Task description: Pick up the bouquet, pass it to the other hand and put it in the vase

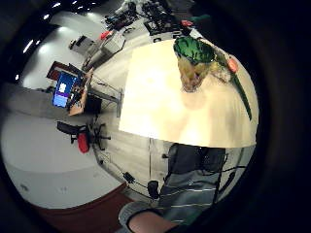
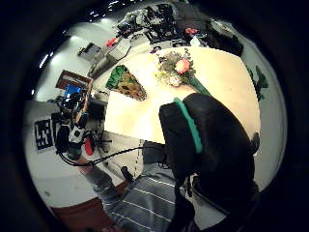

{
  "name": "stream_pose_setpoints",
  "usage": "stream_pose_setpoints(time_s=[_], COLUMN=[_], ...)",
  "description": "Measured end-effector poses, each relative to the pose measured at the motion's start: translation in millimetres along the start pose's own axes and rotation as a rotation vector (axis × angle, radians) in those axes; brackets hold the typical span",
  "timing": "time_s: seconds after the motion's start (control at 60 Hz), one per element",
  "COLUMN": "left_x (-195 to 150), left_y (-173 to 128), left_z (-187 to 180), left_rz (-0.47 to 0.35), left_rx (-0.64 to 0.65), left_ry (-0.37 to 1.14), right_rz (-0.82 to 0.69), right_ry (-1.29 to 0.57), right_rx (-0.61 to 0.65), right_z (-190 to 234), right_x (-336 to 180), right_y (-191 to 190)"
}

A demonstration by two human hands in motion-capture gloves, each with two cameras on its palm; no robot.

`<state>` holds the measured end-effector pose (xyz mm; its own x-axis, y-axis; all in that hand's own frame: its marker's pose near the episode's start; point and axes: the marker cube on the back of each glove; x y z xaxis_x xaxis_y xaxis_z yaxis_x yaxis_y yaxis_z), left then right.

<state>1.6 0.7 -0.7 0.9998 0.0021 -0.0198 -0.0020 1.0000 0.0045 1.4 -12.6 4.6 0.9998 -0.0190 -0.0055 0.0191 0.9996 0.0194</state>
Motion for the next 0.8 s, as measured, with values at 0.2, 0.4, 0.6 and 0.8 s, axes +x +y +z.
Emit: stream_pose_setpoints(time_s=[0.2,0.4,0.6,0.8], left_x=[-4.1,3.9,24.0,49.6], left_y=[-7.4,-4.9,-2.0,5.8], left_z=[4.5,3.5,14.7,25.9], left_rz=[0.008,0.024,0.087,0.146], left_rx=[0.014,0.018,0.019,-0.017], left_ry=[0.014,0.027,0.114,0.101], right_rz=[-0.031,-0.043,-0.019,0.02], right_ry=[-0.024,-0.053,-0.032,-0.009], right_rx=[0.02,0.011,-0.015,-0.018], right_z=[-1.4,1.0,1.1,3.5], right_x=[-2.8,-3.0,-1.4,10.0], right_y=[-11.3,-17.0,-4.2,-2.4])
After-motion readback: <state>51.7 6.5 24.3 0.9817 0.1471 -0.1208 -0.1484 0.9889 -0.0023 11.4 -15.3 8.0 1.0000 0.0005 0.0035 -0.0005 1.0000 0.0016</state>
